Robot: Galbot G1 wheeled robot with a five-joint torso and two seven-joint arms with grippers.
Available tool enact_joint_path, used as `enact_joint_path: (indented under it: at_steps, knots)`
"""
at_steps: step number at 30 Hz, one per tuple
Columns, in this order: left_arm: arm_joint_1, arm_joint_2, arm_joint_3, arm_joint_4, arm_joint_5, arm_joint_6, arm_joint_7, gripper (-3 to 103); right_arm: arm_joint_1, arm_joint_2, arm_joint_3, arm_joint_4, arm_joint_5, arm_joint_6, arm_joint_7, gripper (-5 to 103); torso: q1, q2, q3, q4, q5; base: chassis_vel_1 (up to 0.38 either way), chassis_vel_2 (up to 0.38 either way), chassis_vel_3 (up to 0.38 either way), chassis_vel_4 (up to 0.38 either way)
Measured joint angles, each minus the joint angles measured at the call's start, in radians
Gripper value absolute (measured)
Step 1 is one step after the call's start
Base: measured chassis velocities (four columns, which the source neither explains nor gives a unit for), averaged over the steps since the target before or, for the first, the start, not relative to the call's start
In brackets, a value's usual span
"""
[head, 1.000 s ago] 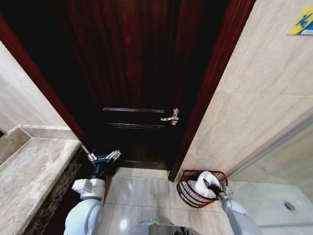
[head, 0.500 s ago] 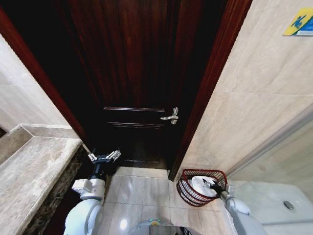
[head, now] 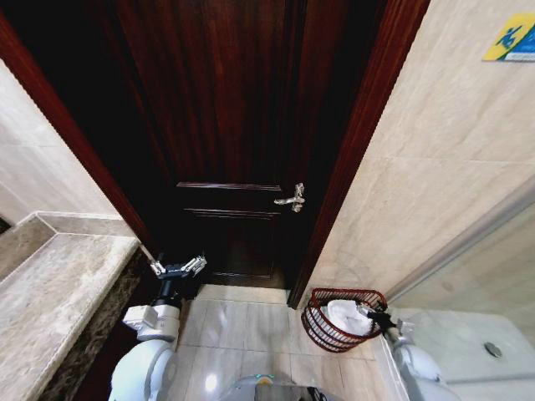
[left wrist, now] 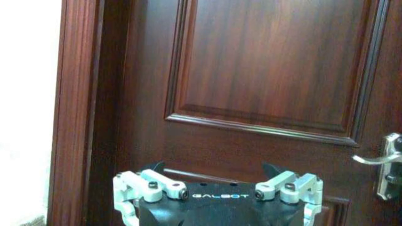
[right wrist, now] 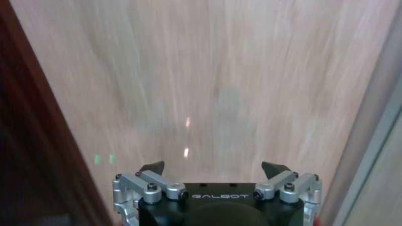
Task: Discard the used towel into the hamper.
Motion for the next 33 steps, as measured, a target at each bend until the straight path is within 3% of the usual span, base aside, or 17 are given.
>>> enact_joint_path:
  at_steps: [9,17,23,33]
  knots:
    - [0.0,0.0,0.0,0.0,0.0,0.0,0.0,100,-0.26,0.093,0.165,0.54,0.102,0.003,0.052,100,0.0,0.0,0.0,0.0001,0.0003,0.0,0.0,0.0,0.0]
    - [0.0,0.0,0.0,0.0,0.0,0.0,0.0,100,-0.352,0.142,0.221,0.811,0.18,0.011,0.086,100,0.0,0.0,0.0,0.0001,0.0001,0.0,0.0,0.0,0.0]
    - [0.0,0.0,0.0,0.0,0.0,0.0,0.0,100,-0.352,0.174,0.215,0.912,0.204,-0.002,0.099,100,0.0,0.0,0.0,0.0002,0.0003,0.0,0.0,0.0,0.0]
    - [0.0,0.0,0.0,0.0,0.0,0.0,0.0,100,-0.361,0.183,0.216,0.932,0.204,-0.003,0.114,100,0.0,0.0,0.0,0.0002,0.0003,0.0,0.0,0.0,0.0]
